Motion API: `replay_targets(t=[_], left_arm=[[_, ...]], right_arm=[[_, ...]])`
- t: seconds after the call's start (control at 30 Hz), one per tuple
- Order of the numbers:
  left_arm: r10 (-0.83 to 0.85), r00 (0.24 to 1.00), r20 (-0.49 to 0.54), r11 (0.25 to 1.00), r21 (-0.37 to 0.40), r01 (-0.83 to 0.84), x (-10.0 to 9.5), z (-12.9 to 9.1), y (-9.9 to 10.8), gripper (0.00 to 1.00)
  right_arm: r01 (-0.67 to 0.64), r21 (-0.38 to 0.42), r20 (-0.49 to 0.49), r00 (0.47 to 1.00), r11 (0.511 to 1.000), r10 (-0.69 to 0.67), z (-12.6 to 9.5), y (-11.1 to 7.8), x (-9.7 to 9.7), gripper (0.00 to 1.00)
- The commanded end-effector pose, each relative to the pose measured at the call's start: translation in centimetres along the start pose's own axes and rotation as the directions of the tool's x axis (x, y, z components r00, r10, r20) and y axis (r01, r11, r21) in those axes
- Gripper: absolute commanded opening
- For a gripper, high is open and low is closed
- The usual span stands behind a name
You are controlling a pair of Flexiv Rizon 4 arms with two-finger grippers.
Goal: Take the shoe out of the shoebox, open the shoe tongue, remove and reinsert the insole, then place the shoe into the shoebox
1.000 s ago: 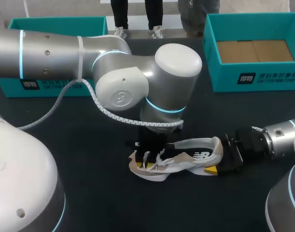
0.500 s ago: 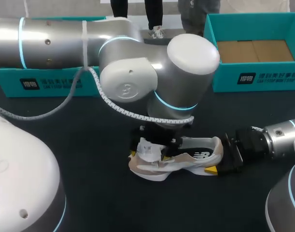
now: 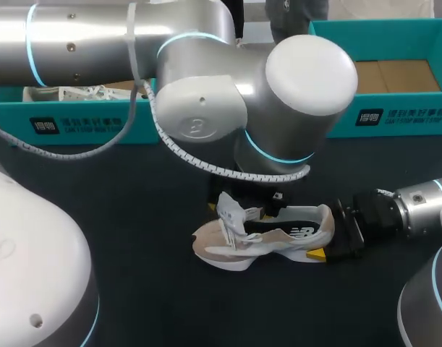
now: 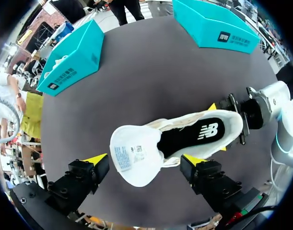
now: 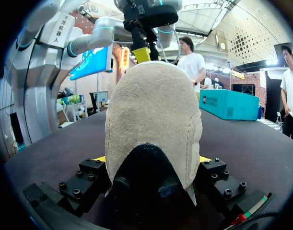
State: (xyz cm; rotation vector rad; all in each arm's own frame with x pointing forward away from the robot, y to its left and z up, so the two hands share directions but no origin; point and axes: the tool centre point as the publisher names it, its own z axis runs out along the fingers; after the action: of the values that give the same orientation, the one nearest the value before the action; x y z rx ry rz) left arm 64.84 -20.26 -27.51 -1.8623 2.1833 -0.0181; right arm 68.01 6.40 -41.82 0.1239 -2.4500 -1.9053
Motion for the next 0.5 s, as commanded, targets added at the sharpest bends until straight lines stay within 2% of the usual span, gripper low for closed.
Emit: replay_targets(t=[0.03,0.27,0.5], left_arm=[[-0.314,0.946,-0.082,0.932,0.165,0.324,-0.1,-1.0,0.4,1.0],[0.027,0.987,-0.157,0.976,0.218,0.008,1.0,-2.4,-0.9,1.0],[0.311,0.926,-0.215,0.94,0.214,-0.266,2.6,-2.6,-2.3,1.0]], right_arm=[[0.0,0.003,0.002,1.0,1.0,0.0,0.4,-0.3,0.1,0.0],[0.0,0.003,0.002,1.0,1.0,0.0,0.4,-0.3,0.1,0.0],[0.0,0.003,0.002,1.0,1.0,0.0,0.4,-0.3,0.1,0.0]])
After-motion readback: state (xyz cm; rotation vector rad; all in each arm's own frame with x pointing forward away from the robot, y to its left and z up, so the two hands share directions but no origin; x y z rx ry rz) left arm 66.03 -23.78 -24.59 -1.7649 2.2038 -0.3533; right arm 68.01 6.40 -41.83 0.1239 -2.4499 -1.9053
